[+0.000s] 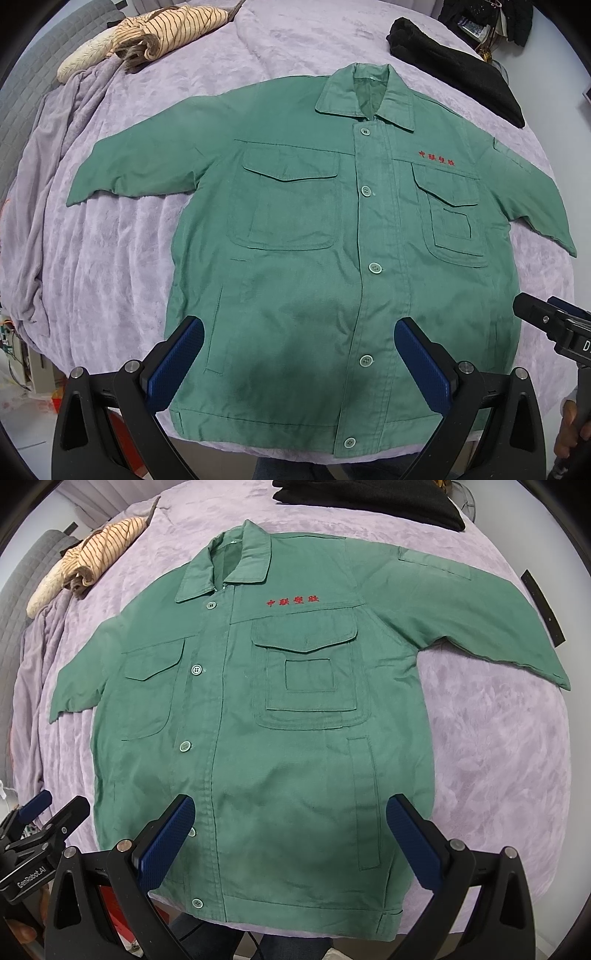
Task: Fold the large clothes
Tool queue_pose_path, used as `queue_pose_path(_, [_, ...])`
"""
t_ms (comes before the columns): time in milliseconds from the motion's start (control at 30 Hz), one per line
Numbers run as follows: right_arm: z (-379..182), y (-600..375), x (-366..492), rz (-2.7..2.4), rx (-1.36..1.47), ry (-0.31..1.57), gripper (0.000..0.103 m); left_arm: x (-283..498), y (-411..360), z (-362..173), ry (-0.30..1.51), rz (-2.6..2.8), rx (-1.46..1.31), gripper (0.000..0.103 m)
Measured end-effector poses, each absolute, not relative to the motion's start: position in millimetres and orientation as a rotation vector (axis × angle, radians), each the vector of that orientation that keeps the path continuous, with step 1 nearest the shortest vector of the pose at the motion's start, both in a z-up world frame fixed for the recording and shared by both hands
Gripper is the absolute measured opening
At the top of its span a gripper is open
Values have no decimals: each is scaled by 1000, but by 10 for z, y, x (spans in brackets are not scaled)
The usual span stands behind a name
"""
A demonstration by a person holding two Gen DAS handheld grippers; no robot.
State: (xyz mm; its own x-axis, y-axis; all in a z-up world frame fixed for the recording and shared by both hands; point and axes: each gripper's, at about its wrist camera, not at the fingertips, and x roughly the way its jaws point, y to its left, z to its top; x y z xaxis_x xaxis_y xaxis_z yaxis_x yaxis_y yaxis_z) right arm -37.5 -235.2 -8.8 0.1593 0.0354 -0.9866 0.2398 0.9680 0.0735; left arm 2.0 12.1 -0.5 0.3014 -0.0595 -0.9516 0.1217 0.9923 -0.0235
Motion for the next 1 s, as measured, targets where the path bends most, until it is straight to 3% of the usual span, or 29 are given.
queue_pose_path(333, [-272, -2036, -226, -81, 269, 1404, 103, 491, 980, -296, 1287, -137, -114, 103])
queue_pose_path(800, [-787, -552, 317, 15, 264, 1457, 103, 2062, 3734, -1339, 1184, 122, -552, 103])
queue_pose_path(900, [-897, -370, 362, 22, 250, 1482, 103, 2226, 4054, -1529, 1156, 130, -677, 77])
queue_pose_path(933, [-915, -340, 363, 23, 249, 1487, 103, 2267, 4155, -1592, 1146, 115, -738, 61])
queue_pose_path(967, [-940, -302, 363, 25, 249, 1492, 103, 2293, 4241, -1649, 1129, 93, -794, 37])
queue_pose_path(1000, [-959, -278, 364, 28, 251, 1496, 103, 2306, 4265, -1701, 1116, 74, -831, 20])
